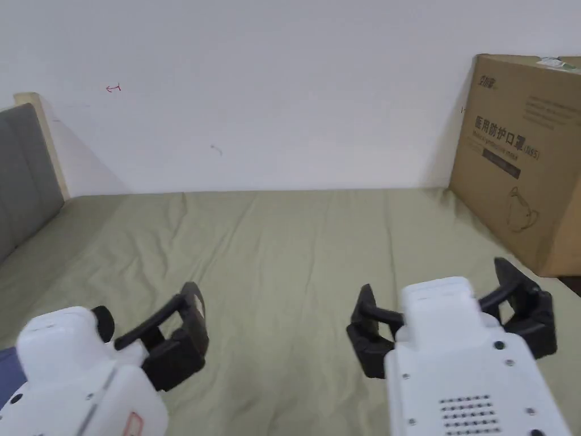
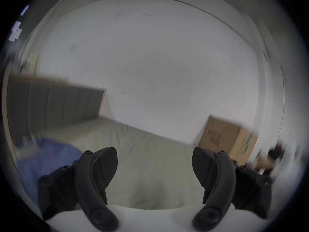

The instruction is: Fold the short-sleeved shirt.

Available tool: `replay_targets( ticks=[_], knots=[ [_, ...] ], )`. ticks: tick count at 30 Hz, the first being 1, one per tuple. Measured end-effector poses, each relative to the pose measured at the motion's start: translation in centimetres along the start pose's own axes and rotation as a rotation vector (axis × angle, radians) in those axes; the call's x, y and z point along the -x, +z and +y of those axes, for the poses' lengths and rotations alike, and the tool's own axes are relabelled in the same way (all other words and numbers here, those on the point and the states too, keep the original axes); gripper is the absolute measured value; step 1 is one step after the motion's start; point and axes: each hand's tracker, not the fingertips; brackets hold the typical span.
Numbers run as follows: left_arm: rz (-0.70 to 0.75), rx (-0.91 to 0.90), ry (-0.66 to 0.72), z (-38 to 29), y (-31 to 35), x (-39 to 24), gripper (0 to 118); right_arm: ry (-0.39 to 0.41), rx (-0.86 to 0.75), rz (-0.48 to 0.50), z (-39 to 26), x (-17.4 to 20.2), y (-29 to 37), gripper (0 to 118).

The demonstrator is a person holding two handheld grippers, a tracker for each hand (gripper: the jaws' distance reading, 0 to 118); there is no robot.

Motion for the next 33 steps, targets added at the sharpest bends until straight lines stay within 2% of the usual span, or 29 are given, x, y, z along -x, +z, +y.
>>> replay_targets(
  ticks=[1,3,5,6,7,10,13,16,18,20,21,22,23,24,25,26,29,32,33],
  knots=[
    [0.000,0.008,0.136,-0.1,-0.1,0.9,96,0.126,-0.015,-0.013,0.1,1.1,0.2,118],
    [-0.030,0.049,0.490,-1.1,-0.6,3.2,96,0.432,-0.061,-0.019,-0.5,3.5,0.6,118],
    [-0.049,0.112,0.652,-2.5,-1.2,4.8,96,0.647,-0.095,0.013,-1.5,5.4,0.8,118],
    [-0.037,0.140,0.676,-3.2,-1.5,5.3,97,0.701,-0.106,0.033,-2.1,6.0,0.9,118],
    [0.005,0.174,0.671,-3.6,-1.7,5.4,97,0.691,-0.100,0.064,-2.4,6.5,1.0,118],
    [0.095,0.191,0.594,-4.3,-2.1,5.5,97,0.601,0.009,0.165,-2.7,6.9,0.8,118],
    [0.024,0.175,0.580,-3.1,-2.4,4.4,97,0.423,0.056,0.140,-2.0,6.0,0.2,118],
    [0.023,0.133,0.303,-0.2,-2.4,1.6,97,0.052,0.129,0.127,-0.3,2.7,-0.7,118],
    [0.036,0.069,0.021,1.0,-2.0,-1.2,99,-0.222,0.183,0.066,0.2,0.2,-1.4,118],
    [0.010,0.015,-0.278,0.9,-1.3,-3.6,106,-0.499,0.218,0.077,-0.6,-1.9,-1.9,118],
    [-0.015,0.002,-0.415,0.3,-0.9,-4.5,107,-0.592,0.210,0.067,-1.6,-2.4,-1.9,118],
    [-0.013,0.010,-0.508,-0.3,-0.9,-5.2,107,-0.627,0.193,0.080,-2.5,-2.6,-1.7,118],
    [0.009,0.037,-0.586,-0.9,-0.9,-5.9,107,-0.591,0.204,0.060,-3.3,-2.4,-1.6,118],
    [0.029,0.072,-0.632,-1.6,-0.9,-6.0,106,-0.514,0.245,-0.014,-3.7,-2.0,-1.5,118],
    [0.030,0.083,-0.624,-2.0,-0.9,-6.1,106,-0.448,0.284,-0.049,-3.9,-1.6,-1.5,118],
    [0.016,0.076,-0.581,-2.3,-0.7,-6.0,105,-0.410,0.297,-0.042,-4.1,-1.3,-1.4,118],
    [0.000,0.079,-0.464,-1.8,-0.8,-5.3,105,-0.431,0.250,-0.002,-3.6,-1.5,-1.1,118],
    [0.014,0.074,-0.494,-0.9,-1.1,-5.3,103,-0.428,0.213,0.001,-2.3,-1.9,-0.7,118],
    [0.031,0.060,-0.514,-0.8,-0.9,-5.3,99,-0.423,0.208,-0.001,-1.9,-2.0,-0.6,118]
  ],
)
